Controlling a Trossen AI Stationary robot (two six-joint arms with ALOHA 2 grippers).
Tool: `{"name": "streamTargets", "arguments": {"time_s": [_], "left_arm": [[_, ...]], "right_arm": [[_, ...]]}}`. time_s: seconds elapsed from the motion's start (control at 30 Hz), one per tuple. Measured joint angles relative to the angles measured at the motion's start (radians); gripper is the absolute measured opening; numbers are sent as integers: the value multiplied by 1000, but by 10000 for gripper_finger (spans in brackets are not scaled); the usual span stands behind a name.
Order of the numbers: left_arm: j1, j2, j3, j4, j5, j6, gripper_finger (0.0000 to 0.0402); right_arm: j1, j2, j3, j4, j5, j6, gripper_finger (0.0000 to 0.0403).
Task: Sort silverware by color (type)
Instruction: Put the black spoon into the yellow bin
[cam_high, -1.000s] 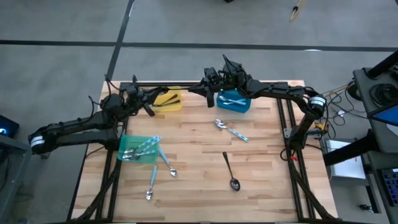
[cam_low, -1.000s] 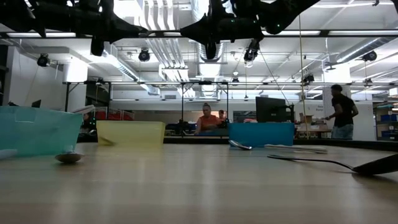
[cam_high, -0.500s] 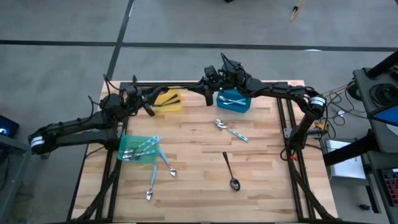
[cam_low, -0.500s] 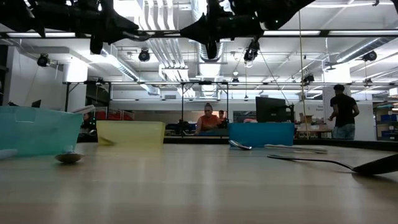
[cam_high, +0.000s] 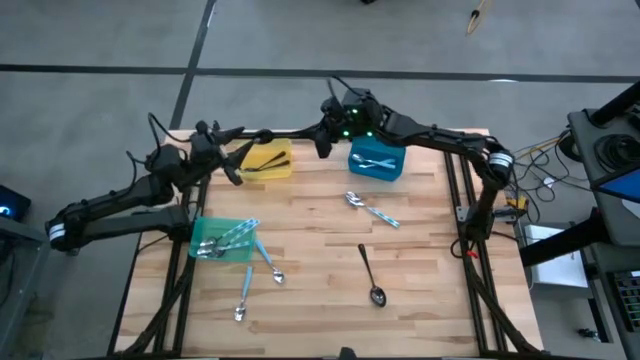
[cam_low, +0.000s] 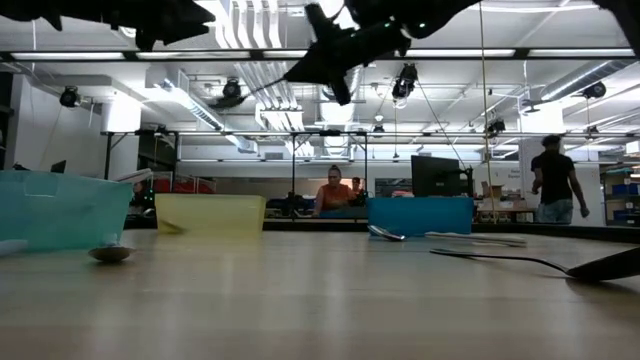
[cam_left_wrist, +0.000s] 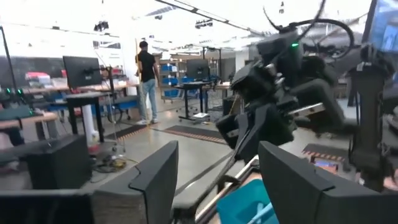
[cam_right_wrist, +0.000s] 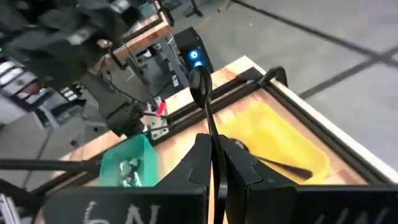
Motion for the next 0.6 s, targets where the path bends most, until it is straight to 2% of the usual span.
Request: {"name": "streamTargets", "arguments": {"time_s": [0.3,0.5,0.6], "left_arm": [[0,-23,68,-124,-6,159,204],[0,-62,67,-184,-95,228,204],[0,-79,53,-201,-103,238,204]], "right_arm": [[-7,229,315,-243,-3,66,8],[-12,395,554,-416,-9,96,8],[-15,469,668,-498,-16,101,8]]}}
